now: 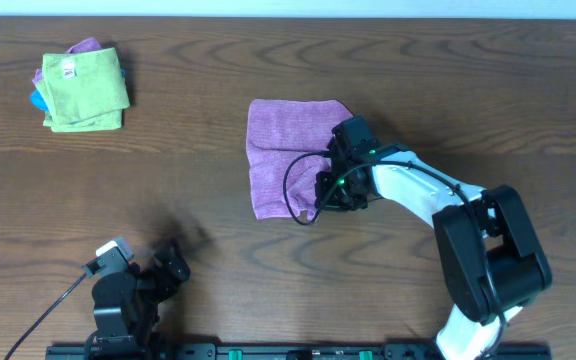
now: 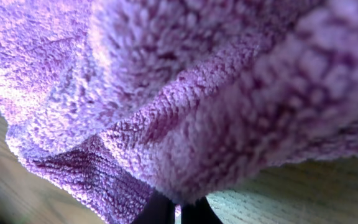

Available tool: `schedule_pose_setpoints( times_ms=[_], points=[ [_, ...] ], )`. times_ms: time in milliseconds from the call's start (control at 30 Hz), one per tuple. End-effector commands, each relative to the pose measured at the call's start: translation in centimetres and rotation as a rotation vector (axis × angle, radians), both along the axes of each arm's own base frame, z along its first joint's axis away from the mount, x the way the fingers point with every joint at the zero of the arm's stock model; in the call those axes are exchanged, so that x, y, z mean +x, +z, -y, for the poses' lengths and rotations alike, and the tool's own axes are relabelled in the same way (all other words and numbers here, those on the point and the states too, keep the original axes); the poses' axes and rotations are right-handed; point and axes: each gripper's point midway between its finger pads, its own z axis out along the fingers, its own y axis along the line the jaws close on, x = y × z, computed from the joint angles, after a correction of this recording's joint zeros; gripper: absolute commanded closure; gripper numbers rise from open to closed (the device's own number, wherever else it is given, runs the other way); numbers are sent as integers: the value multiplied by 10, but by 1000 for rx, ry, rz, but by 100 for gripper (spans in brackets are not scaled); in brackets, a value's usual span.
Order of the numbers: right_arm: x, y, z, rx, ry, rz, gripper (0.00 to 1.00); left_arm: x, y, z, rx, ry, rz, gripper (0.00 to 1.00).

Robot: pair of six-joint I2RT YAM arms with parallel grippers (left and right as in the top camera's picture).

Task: Fold the cloth
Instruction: 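Lay the purple cloth flat at center and release with right gripper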

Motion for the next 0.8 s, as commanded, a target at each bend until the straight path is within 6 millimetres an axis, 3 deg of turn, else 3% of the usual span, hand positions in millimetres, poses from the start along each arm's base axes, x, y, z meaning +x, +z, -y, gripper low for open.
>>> schedule_pose_setpoints(
  times_ms=[0, 333, 767],
  points=[
    [-6, -10, 19, -82, -23, -33, 99, 0, -3, 0, -5, 8, -2, 5],
    [-8, 46, 82, -223, -88, 38, 99, -4, -8, 0, -9, 5, -28, 5],
    [-39, 44, 122, -417, -80, -63, 99, -8, -13, 7, -31, -22, -55, 5]
  ],
)
